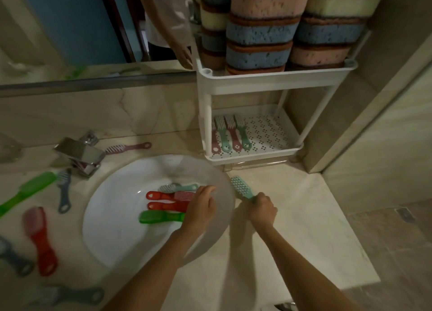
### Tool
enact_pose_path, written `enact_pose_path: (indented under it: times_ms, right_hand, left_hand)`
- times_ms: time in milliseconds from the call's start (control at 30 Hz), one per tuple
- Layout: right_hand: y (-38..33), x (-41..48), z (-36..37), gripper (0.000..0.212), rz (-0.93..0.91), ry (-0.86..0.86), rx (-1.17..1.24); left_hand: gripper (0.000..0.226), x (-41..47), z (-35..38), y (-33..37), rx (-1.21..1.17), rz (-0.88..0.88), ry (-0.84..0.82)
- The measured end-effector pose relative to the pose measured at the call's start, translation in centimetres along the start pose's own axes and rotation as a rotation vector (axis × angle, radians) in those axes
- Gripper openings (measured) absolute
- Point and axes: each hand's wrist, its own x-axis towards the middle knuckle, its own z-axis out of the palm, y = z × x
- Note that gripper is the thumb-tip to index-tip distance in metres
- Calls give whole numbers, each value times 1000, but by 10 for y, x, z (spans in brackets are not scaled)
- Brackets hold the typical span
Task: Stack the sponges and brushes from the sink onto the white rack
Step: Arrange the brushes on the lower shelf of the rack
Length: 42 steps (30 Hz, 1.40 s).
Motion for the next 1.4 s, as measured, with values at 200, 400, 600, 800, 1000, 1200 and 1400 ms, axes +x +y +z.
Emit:
enact_pose_path:
  times_ms: [200, 400, 600, 800, 1000, 1200, 1400]
  right_hand:
    - [-65, -32, 28, 22, -235, -165, 116]
    - [-124, -29, 49, 21, -273, -311, 123]
    - [-185, 5, 52, 4, -347, -306, 140]
    - [-221, 43, 49, 9, -453, -274, 115]
    - [-228, 56, 54, 14, -427, -304, 141]
    - [-223, 51, 58, 7, -380, -305, 155]
    - [-200, 42, 51, 9, -344, -309, 157]
  left_hand:
    - [29, 1, -52, -46, -73, -276, 150]
    - [31, 36, -94, -90, -33, -406, 153]
    - [43, 122, -125, -98, 264, -204, 182]
    - [46, 190, -134, -111, 583, -238, 53]
    - [32, 207, -135, -146, 702, -158, 98]
    - [29, 188, -131, -141, 796, -1, 210]
    - [35, 153, -134, -117, 502, 193, 324]
